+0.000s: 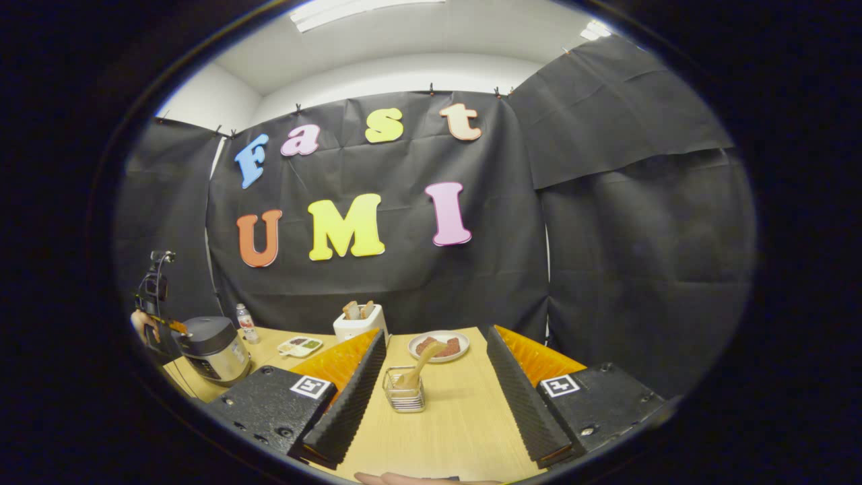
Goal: Close the left gripper, press the button to open the rice cooker; take a wooden spoon from the chopstick holder with the right hand, scoop a spoonful of rice and pour it into the rice cooker, then put the wooden spoon back into the chopstick holder.
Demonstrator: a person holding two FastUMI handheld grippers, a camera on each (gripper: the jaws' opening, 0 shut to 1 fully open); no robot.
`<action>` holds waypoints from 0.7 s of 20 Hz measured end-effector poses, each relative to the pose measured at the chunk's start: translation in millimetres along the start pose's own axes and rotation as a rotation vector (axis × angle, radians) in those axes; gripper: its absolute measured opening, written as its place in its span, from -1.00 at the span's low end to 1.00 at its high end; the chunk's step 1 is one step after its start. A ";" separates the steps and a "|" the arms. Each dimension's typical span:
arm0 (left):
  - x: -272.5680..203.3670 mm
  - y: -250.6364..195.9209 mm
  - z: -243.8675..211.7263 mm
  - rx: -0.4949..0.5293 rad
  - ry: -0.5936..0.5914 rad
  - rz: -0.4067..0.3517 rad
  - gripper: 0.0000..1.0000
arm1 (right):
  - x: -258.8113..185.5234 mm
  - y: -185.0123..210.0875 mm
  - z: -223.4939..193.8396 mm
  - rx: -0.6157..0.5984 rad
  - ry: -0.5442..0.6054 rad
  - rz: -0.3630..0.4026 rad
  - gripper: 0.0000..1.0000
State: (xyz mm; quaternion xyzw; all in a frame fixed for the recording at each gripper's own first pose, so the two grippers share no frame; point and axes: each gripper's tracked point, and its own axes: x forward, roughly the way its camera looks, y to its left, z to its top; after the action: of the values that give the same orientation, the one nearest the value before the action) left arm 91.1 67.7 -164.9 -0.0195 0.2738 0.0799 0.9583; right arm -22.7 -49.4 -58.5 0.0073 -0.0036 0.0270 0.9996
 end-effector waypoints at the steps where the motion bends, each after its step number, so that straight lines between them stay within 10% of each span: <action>1: 2.2 -0.3 -3.4 0.004 0.012 -0.002 -1.00 | 0.0 1.5 -1.3 -0.004 0.003 0.003 0.96; 14: -1.7 -0.3 -9.4 0.060 0.002 0.047 -1.00 | -7.5 26.3 -20.1 -0.128 0.075 0.070 0.96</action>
State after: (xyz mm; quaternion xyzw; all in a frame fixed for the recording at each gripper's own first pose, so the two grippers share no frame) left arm 84.8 66.5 -171.9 0.0158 0.2775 0.0943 0.9560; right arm -31.5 -23.2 -78.3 -0.0578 0.0320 0.0620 0.9959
